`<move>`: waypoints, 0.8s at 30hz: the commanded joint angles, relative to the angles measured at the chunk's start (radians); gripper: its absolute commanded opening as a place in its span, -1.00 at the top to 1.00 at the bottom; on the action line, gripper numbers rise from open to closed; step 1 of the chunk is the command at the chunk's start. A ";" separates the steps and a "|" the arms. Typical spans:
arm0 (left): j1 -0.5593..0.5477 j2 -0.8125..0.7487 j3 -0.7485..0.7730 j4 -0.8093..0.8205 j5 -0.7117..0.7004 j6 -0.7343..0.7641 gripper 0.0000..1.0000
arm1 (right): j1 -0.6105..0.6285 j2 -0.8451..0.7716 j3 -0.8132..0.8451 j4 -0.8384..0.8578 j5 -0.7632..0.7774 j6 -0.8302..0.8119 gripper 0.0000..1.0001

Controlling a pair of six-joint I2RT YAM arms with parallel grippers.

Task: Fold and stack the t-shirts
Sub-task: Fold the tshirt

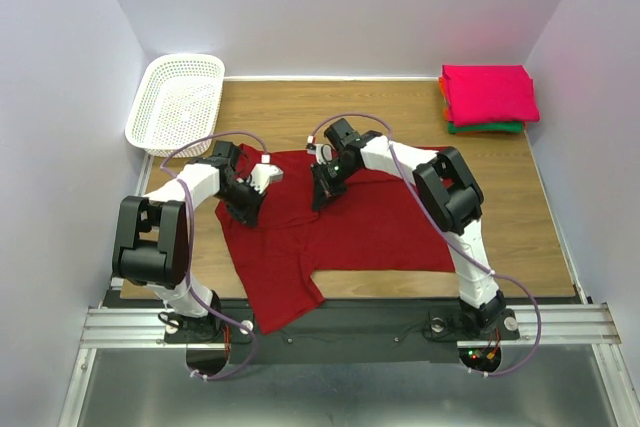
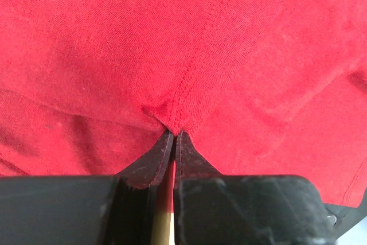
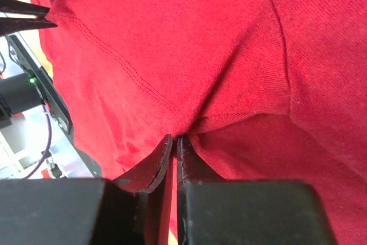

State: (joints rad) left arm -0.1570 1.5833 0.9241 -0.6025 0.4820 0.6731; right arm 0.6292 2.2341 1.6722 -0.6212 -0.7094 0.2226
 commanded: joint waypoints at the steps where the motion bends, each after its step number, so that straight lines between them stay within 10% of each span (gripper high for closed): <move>1: -0.006 -0.075 0.025 -0.063 0.027 0.022 1.00 | 0.012 -0.021 0.043 0.018 -0.016 0.000 0.92; 24: -0.049 -0.177 0.010 -0.241 0.012 0.065 1.00 | 0.012 -0.082 -0.022 -0.037 -0.013 -0.049 0.99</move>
State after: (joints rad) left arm -0.2012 1.4200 0.9424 -0.7948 0.4889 0.7250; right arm 0.6308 2.1998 1.6550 -0.6353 -0.7105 0.1986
